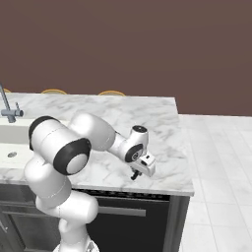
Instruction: Retrieve the butter from the fridge and place it on a plate on the dining table. Then retrieve the butter knife by the fridge and place it near the plate.
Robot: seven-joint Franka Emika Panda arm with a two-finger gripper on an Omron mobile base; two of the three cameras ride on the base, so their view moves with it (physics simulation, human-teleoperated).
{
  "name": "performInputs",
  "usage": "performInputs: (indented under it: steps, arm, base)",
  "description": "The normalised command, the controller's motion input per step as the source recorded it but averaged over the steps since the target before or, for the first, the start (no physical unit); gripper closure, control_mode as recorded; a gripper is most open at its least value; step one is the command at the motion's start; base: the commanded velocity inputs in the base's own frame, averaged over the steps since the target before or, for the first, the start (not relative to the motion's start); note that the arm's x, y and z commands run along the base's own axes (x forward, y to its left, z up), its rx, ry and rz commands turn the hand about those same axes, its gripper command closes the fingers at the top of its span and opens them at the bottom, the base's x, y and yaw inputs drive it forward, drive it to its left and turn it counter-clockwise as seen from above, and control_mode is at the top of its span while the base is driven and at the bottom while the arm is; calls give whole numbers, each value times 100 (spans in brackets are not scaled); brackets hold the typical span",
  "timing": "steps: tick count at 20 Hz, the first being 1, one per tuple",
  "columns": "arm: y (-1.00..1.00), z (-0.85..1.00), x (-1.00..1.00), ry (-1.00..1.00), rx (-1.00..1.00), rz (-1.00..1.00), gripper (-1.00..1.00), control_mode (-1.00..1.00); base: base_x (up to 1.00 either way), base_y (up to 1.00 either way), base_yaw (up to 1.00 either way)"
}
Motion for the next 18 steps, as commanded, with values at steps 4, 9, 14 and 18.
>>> performInputs:
  steps: [4,9,14,18]
  arm:
    - [60,0,14,0,-3,12,100,-100]
    - [24,0,6,0,0,5,100,-100]
    - [6,26,9,0,0,5,100,-100]
    - [11,75,0,0,0,16,100,-100]
  base:
    - [0,0,0]
    - [0,0,0]
    - [0,0,0]
    - [0,0,0]
